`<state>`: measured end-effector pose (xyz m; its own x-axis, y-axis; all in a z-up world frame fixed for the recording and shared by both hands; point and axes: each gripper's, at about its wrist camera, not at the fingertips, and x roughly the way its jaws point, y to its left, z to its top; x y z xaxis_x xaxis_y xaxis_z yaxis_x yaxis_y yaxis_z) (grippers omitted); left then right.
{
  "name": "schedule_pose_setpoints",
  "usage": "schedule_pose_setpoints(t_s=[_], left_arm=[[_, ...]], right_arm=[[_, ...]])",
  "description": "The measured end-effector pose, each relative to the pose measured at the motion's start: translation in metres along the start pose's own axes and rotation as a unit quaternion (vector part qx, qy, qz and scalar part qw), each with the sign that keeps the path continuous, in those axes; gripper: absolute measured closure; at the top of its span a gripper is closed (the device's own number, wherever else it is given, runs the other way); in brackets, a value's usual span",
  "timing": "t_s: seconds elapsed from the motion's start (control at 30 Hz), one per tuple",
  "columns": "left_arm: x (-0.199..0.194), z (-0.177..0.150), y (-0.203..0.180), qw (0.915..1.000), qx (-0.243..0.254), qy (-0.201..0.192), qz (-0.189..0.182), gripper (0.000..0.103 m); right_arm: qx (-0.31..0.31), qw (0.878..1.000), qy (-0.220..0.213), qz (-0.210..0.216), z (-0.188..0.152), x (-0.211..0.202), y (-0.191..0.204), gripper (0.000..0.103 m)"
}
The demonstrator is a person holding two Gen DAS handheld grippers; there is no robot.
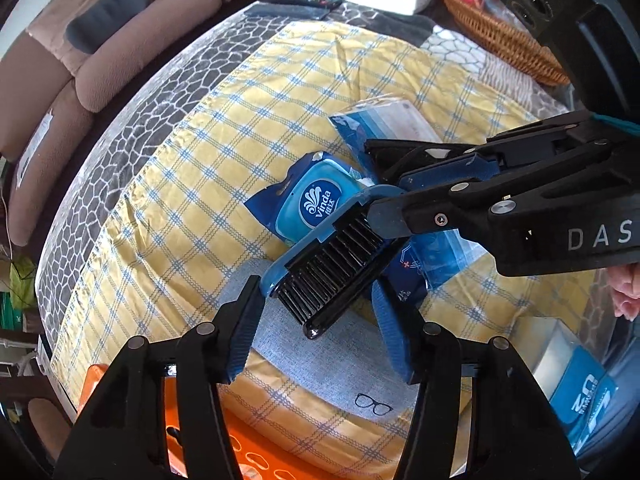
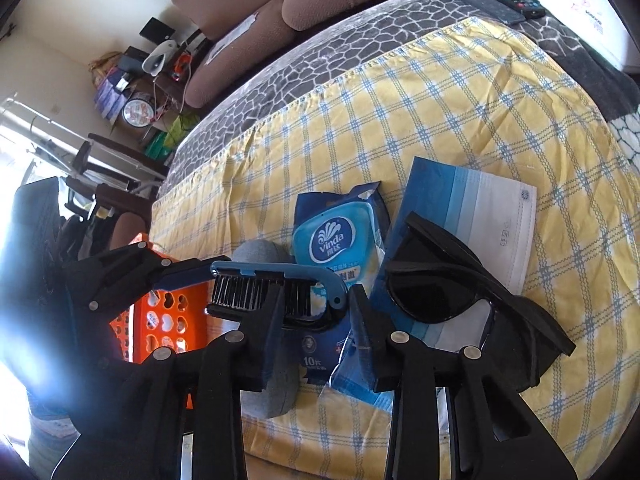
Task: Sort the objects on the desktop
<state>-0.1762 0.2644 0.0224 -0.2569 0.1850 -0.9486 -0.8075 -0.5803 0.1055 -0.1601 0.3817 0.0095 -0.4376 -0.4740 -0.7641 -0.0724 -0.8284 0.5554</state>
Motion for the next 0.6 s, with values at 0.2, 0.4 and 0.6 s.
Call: schedule_pose_setpoints(t_s=[0.2, 0.4, 0.6], left_arm=[[-0.057, -0.024, 0.009, 0.9989, -0.023, -0.037, -0.017, 0.052], [-0.107, -0.068, 0.023, 0.9958, -0.056, -0.069, -0.021, 0.068], [-0.124, -0.116, 0.047, 0.9933, -0.097, -0.062, -0.014, 0.067]], right_arm=[[-0.026, 0.999, -0.018, 0.008, -0.002, -0.027, 0.039, 0.069], [-0.075, 0.996, -0.021, 0.045, -0.015, -0.041, 0.112, 0.081], [-0.131, 0.991, 0.004, 0.039, -0.039, -0.019, 0.188, 0.082]])
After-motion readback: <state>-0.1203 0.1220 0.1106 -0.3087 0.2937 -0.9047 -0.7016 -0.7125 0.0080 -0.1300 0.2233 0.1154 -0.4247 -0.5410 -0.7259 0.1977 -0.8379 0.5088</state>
